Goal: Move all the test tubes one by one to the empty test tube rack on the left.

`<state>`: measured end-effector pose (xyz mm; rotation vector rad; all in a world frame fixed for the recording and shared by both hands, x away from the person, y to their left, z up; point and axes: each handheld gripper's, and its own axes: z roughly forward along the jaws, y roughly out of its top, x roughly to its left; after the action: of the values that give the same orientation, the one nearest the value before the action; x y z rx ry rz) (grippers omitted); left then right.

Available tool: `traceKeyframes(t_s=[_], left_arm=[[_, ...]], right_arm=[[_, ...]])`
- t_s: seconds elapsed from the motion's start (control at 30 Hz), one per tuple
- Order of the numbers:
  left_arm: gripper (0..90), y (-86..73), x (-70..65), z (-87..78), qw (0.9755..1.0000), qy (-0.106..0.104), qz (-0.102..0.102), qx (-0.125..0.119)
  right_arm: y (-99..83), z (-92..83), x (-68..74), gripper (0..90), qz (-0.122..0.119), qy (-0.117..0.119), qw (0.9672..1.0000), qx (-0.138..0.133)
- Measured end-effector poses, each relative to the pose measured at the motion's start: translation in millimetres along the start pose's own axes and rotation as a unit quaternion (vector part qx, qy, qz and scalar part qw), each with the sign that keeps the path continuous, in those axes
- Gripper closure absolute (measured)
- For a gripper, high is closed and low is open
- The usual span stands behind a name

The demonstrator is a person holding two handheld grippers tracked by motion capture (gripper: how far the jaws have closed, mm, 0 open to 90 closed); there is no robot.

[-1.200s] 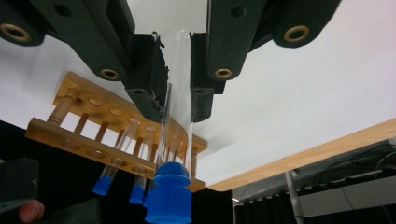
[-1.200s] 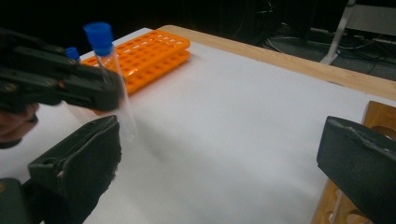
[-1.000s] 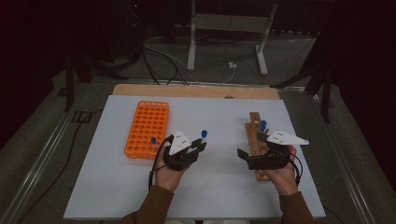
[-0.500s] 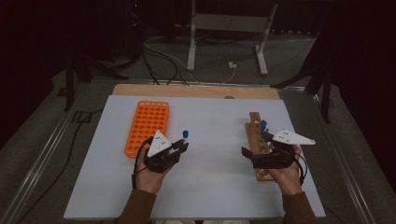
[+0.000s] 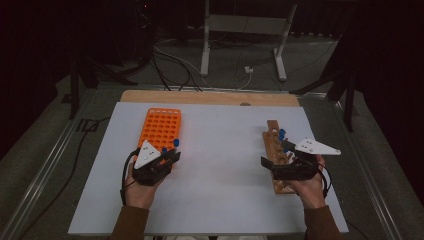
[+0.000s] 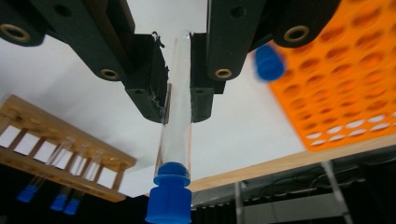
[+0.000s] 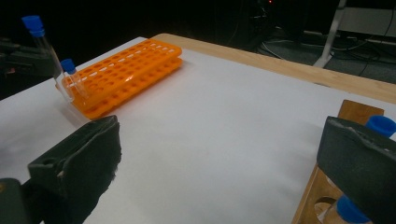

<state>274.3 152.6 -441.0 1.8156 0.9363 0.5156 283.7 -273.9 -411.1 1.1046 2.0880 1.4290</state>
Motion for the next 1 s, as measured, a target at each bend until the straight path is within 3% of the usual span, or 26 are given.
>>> traceKeyframes(t_s=[0.4,0.67,1.0], left_arm=[[78.4,-13.9,20.9,-17.0,0.9991,0.04,-0.016,-0.004],[78.5,-22.7,34.8,-18.5,0.9956,0.087,-0.03,-0.017],[78.5,-25.5,38.7,-3.4,0.9948,0.097,-0.03,-0.016]], right_arm=[[0.3,-0.5,-0.1,0.0,-0.001,0.003,1.0,0.0],[0.7,-1.5,-0.2,0.0,-0.004,0.003,1.0,-0.001],[0.3,-1.3,-0.1,0.0,-0.006,0.006,1.0,0.0]])
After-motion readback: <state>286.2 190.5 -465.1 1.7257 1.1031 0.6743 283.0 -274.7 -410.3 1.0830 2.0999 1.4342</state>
